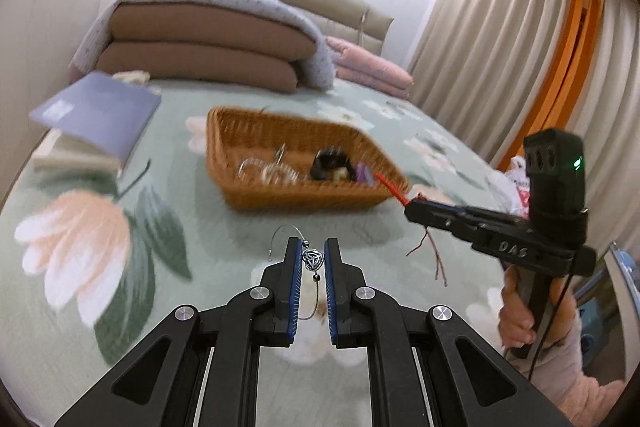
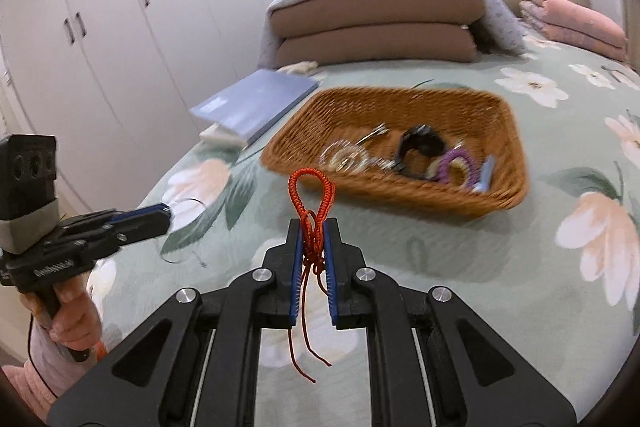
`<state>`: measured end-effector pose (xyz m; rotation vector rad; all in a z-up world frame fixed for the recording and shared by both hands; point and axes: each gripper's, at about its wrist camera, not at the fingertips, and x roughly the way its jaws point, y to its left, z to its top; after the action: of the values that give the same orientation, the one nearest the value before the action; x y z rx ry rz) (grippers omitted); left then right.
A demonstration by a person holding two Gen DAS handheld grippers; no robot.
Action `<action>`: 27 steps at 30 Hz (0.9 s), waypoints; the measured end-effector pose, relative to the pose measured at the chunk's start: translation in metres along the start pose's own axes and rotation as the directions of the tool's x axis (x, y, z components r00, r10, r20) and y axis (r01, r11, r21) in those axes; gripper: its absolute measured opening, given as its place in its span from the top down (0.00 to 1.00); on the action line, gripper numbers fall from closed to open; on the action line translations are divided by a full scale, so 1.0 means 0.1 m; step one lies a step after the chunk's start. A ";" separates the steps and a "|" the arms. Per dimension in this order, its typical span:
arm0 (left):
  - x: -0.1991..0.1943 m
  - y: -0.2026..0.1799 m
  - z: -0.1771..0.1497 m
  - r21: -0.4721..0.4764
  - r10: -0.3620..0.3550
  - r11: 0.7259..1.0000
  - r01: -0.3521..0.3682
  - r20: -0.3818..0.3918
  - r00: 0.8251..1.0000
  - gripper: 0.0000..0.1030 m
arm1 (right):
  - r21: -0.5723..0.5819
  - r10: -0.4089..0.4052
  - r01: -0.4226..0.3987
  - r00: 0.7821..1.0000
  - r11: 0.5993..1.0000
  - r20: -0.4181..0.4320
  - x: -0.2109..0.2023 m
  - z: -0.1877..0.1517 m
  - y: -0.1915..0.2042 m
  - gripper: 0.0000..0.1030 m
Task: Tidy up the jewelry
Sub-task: 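Carry both held items into the basket and open both tools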
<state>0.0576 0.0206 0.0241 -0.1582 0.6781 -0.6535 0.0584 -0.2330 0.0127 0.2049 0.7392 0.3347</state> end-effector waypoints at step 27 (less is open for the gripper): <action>1.91 0.14 0.99 0.057 0.106 0.993 -0.103 -0.040 0.994 0.89 | 0.082 -0.305 0.313 0.947 0.946 -0.098 1.25 1.02 -1.34 0.91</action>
<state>0.2395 -0.0916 -0.0061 -0.0577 0.7040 -0.5756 0.2445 -0.3182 -0.0316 0.1636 0.8581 0.0077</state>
